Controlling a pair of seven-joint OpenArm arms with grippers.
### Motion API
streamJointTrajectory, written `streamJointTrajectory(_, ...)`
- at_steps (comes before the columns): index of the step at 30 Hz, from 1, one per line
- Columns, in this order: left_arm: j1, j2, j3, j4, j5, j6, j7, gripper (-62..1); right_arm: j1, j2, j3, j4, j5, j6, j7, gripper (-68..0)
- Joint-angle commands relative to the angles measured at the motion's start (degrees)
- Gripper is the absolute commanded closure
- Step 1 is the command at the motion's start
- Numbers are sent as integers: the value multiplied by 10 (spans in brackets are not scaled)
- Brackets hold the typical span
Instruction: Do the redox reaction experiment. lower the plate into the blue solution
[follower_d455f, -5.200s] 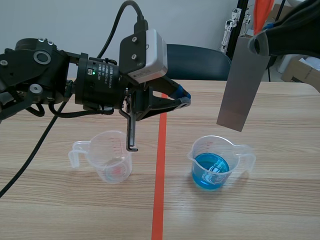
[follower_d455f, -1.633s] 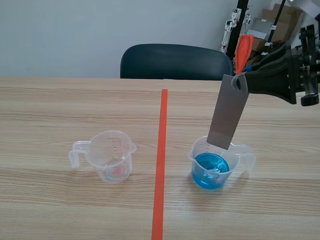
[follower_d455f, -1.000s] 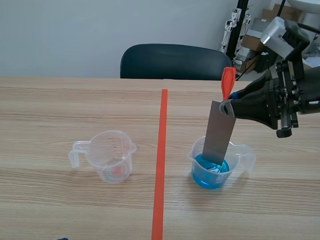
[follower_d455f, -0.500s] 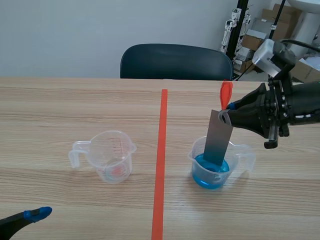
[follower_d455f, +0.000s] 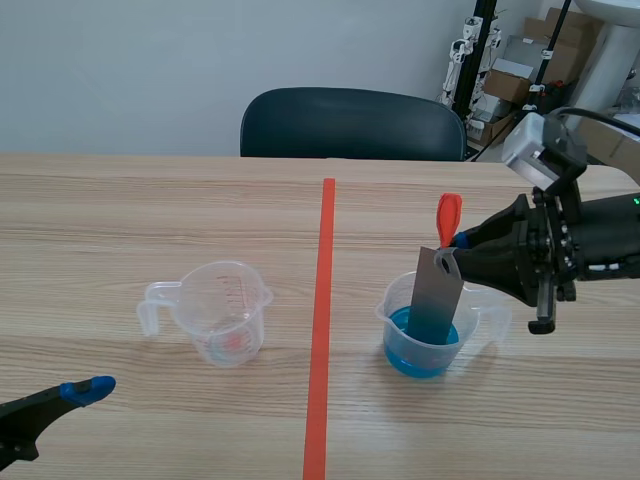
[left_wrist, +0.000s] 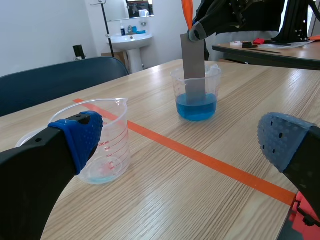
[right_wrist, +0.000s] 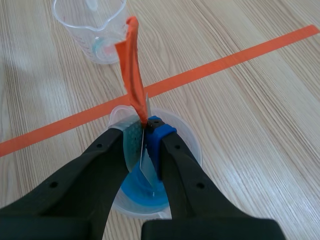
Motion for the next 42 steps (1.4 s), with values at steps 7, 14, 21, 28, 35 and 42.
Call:
streamJointTrajectory(7, 4, 1, 0, 6, -4, 1, -26, -623, -3, 2, 8, 8, -15, 7, 28, -6)
streamJointTrajectory(14, 4, 1, 0, 6, -4, -27, -26, -623, -3, 3, 8, 8, -15, 7, 27, -6)
streamJointTrajectory(21, 5, 1, 0, 6, -4, -27, -26, -623, -3, 19, 8, 9, -15, 7, 75, -6)
streamJointTrajectory(28, 5, 1, 0, 6, -4, -27, -26, -623, -4, 28, 8, 9, -31, 7, 94, -6)
streamJointTrajectory(35, 5, 1, 0, 6, -4, -27, -26, -623, -26, 28, 8, 9, -56, 7, 117, -6)
streamJointTrajectory(42, 5, 1, 0, 6, -4, -27, -26, -623, -31, 28, 8, 9, -71, 7, 136, -6)
